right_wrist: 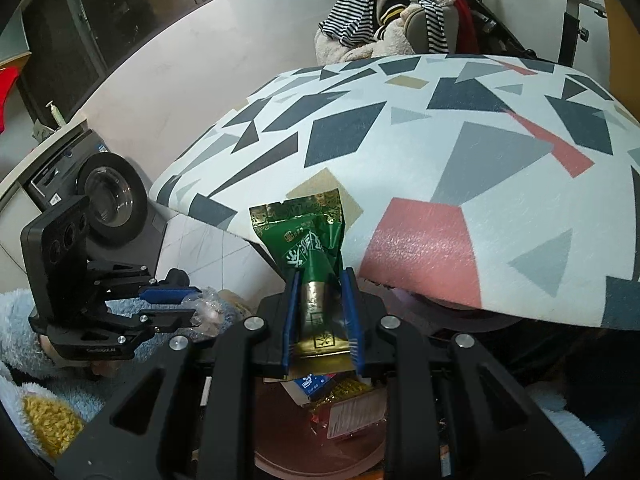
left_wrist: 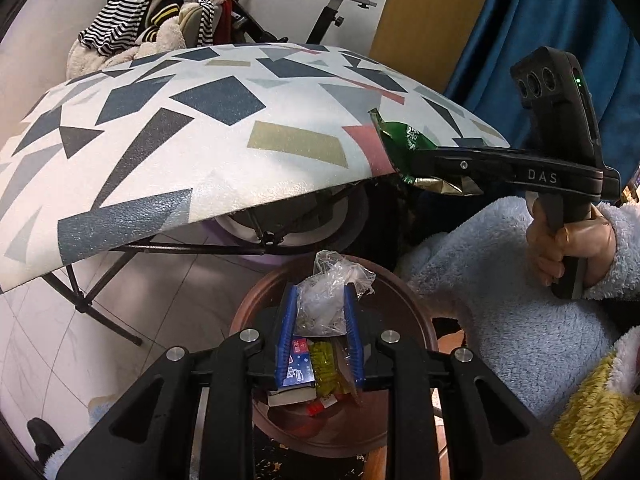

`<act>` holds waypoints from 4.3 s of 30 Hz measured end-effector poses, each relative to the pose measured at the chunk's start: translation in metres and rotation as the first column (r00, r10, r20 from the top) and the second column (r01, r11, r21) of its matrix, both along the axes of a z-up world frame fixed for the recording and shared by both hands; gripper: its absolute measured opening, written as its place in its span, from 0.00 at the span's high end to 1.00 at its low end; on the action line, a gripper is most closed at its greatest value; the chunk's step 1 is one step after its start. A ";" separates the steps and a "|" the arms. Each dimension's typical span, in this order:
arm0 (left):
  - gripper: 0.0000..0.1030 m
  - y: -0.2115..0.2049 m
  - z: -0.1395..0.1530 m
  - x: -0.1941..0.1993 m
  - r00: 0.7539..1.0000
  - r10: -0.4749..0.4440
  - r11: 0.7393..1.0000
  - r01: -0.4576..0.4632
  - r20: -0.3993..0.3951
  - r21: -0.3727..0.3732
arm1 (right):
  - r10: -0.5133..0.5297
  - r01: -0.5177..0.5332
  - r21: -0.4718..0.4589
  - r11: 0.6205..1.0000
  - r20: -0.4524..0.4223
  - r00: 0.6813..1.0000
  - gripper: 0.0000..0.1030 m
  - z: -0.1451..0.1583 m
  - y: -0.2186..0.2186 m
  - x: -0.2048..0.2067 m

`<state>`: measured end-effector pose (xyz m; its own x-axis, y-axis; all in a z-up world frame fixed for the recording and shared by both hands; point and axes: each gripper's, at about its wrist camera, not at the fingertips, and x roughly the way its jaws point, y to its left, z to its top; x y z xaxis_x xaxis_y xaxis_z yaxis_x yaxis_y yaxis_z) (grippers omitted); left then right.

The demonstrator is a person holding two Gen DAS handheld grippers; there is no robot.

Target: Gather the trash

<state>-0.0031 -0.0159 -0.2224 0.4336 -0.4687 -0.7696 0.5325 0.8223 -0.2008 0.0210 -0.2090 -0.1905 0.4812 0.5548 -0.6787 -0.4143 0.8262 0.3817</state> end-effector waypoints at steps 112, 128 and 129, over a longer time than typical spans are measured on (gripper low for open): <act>0.06 0.021 0.207 0.028 0.806 0.356 0.920 -0.390 0.473 -0.028 | -0.182 0.240 -0.159 0.958 0.314 0.932 0.06 0.175 -0.016 0.015; 0.06 0.020 0.208 0.029 0.808 0.354 0.921 -0.388 0.470 -0.026 | -0.188 0.247 -0.159 0.956 0.315 0.930 0.06 0.176 -0.020 0.015; 0.06 0.020 0.208 0.029 0.809 0.354 0.921 -0.389 0.470 -0.025 | -0.188 0.247 -0.159 0.956 0.315 0.930 0.06 0.176 -0.020 0.015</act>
<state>0.0255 0.0037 -0.0149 0.8727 -0.1530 -0.4636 0.1996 0.9784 0.0529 0.0363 -0.2290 -0.0143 0.7687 0.2867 -0.5717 -0.2848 0.9538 0.0954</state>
